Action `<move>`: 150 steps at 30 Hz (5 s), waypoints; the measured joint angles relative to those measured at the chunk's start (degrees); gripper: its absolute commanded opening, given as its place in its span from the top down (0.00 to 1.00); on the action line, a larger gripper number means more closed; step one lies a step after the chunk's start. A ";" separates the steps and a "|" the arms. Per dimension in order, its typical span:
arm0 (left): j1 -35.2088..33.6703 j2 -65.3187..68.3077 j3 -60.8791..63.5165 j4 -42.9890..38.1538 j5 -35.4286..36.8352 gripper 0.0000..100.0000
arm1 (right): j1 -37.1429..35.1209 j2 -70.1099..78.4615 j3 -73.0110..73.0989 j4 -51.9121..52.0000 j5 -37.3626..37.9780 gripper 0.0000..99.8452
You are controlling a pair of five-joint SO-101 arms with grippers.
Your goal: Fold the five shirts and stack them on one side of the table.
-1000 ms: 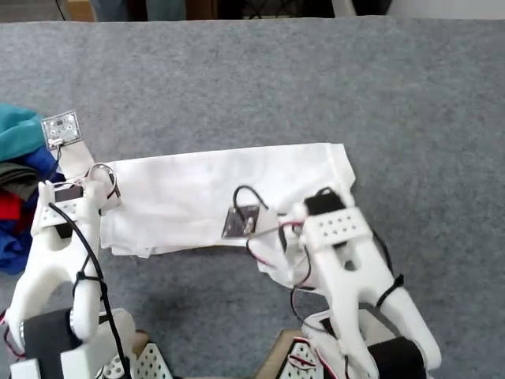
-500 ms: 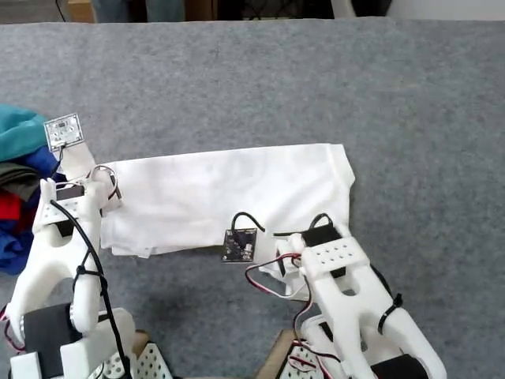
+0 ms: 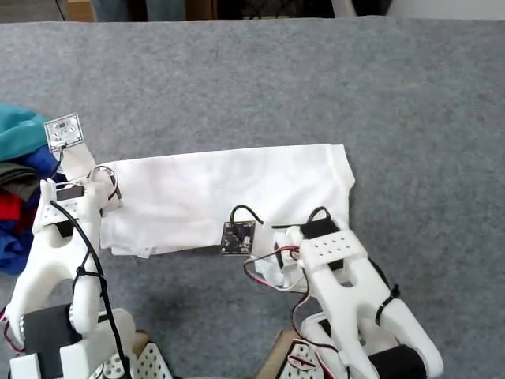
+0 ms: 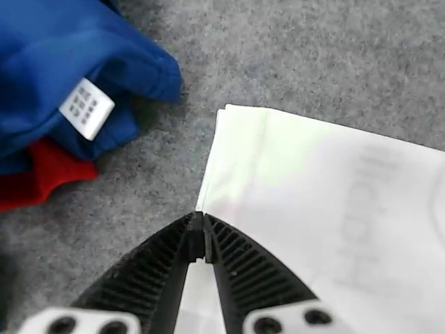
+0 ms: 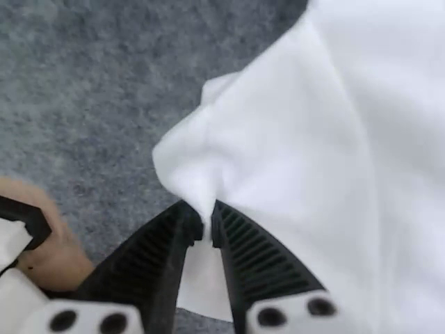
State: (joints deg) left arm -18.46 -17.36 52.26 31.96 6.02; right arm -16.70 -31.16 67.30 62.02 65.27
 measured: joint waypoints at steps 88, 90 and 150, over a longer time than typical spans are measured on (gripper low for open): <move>2.37 0.00 0.00 0.00 -1.85 0.97 | 6.07 69.45 -102.86 29.45 0.00 0.77; 2.37 0.00 0.00 0.00 -1.85 0.97 | 7.03 69.45 -105.67 31.38 -4.57 0.82; 3.43 32.44 -44.75 42.73 -17.23 0.97 | 40.62 2.46 -31.03 -25.41 -47.38 0.98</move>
State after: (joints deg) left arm -15.03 15.08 7.52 74.68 -11.21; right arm 23.91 -28.70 36.26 36.62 17.89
